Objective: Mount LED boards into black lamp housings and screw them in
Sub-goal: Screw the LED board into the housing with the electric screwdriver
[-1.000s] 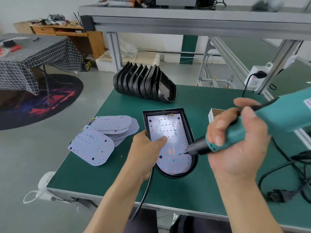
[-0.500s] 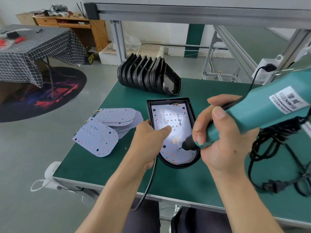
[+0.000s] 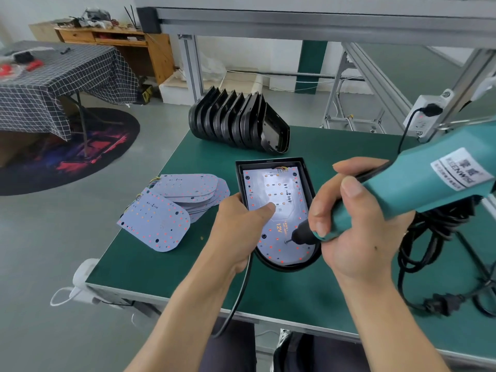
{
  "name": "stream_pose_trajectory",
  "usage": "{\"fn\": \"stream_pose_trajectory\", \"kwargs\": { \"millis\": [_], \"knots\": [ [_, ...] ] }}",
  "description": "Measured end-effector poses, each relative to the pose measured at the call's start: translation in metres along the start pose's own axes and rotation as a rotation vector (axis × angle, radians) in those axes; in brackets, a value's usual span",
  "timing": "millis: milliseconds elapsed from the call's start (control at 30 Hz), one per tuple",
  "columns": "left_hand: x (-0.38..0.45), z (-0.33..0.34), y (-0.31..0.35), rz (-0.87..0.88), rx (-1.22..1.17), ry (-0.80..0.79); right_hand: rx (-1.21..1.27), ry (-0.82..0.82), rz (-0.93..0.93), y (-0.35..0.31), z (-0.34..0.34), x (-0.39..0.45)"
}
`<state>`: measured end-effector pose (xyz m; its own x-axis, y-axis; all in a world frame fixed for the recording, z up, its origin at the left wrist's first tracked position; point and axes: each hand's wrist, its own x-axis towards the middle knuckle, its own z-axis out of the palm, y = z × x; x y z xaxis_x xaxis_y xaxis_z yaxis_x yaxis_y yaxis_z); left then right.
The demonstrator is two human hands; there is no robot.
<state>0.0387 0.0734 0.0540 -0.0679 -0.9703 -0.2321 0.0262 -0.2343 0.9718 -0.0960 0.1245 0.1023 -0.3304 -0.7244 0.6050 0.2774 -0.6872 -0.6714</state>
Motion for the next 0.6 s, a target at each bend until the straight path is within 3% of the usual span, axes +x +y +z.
{"fn": "stream_pose_trajectory", "kwargs": {
  "millis": [600],
  "knots": [
    [-0.0034, 0.0013, 0.0021, 0.008, -0.009, 0.032, -0.053, 0.057, -0.022, 0.0029, 0.0050, -0.0073]
  ]
}}
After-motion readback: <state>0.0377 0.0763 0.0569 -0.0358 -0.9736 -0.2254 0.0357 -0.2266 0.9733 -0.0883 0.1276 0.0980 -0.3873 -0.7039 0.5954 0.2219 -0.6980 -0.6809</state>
